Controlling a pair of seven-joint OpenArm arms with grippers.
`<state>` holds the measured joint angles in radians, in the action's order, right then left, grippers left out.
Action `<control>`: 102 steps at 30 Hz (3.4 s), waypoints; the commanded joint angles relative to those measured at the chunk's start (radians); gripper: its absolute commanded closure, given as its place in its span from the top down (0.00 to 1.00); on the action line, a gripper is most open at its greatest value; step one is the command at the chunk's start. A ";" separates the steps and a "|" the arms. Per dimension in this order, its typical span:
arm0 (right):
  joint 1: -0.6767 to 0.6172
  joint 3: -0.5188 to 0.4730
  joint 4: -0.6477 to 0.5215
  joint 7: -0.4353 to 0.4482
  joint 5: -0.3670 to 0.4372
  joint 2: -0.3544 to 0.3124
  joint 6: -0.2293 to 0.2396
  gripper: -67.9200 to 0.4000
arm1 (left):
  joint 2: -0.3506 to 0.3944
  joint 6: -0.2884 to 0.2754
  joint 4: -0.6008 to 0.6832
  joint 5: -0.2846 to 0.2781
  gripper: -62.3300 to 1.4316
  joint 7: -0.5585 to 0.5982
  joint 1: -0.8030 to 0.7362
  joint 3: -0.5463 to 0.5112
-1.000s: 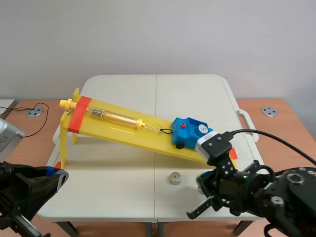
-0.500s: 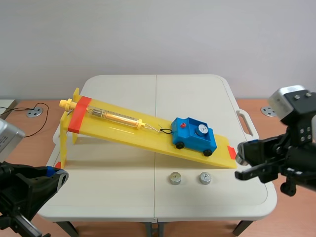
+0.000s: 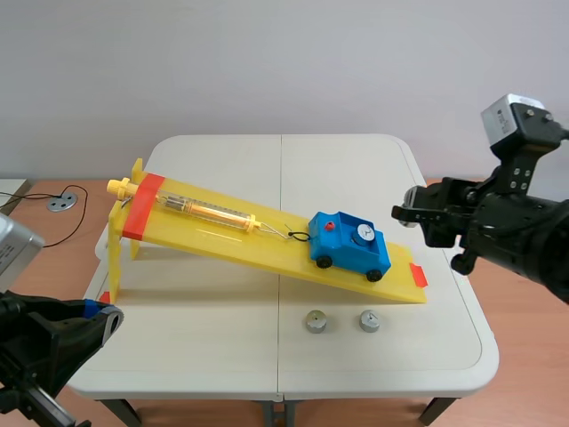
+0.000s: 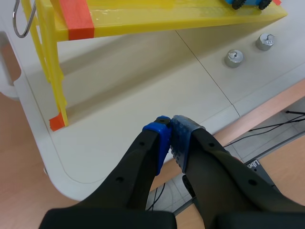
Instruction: Place the four metal weights on the blue cart on the ramp.
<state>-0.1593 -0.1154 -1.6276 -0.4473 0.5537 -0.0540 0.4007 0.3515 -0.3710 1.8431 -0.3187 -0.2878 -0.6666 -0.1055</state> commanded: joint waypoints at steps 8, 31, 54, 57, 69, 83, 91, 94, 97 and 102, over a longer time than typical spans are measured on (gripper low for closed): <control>0.208 0.019 0.152 0.142 0.061 0.049 0.056 0.02 | -0.013 -0.025 0.067 -0.051 0.08 0.077 0.019 -0.013; 0.327 0.019 0.322 0.200 0.052 0.099 0.134 0.02 | -0.013 -0.025 0.067 -0.051 0.08 0.077 0.019 -0.013; 0.294 -0.068 0.284 0.118 0.092 0.042 0.275 0.43 | -0.013 -0.025 0.067 -0.051 0.08 0.077 0.019 -0.013; 0.223 -0.100 0.177 0.087 0.121 -0.016 0.282 0.46 | -0.013 -0.025 0.067 -0.051 0.08 0.077 0.019 -0.013; -0.099 -0.192 -0.217 0.005 0.196 -0.266 0.303 0.46 | -0.013 -0.025 0.067 -0.051 0.08 0.077 0.019 -0.013; -0.197 -0.051 -0.243 0.074 0.029 -0.298 0.217 0.46 | -0.013 -0.025 0.067 -0.051 0.08 0.077 0.022 -0.013; -0.132 0.137 -0.139 0.177 -0.183 -0.186 0.083 0.46 | -0.013 -0.025 0.067 -0.051 0.08 0.077 0.022 -0.013; -0.099 0.186 -0.093 0.214 -0.256 -0.148 0.024 0.46 | -0.013 -0.025 0.067 -0.051 0.08 0.077 0.022 -0.013; -0.060 0.228 -0.035 0.232 -0.310 -0.113 -0.023 0.46 | -0.013 -0.025 0.067 -0.051 0.08 0.077 0.022 -0.013; -0.005 0.295 0.072 0.278 -0.371 -0.069 -0.076 0.46 | -0.013 -0.025 0.067 -0.051 0.08 0.077 0.022 -0.013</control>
<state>-0.2428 0.2096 -1.5150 -0.3149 0.1390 -0.1173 0.3534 0.3515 -0.3710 1.8431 -0.3187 -0.2878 -0.6666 -0.1055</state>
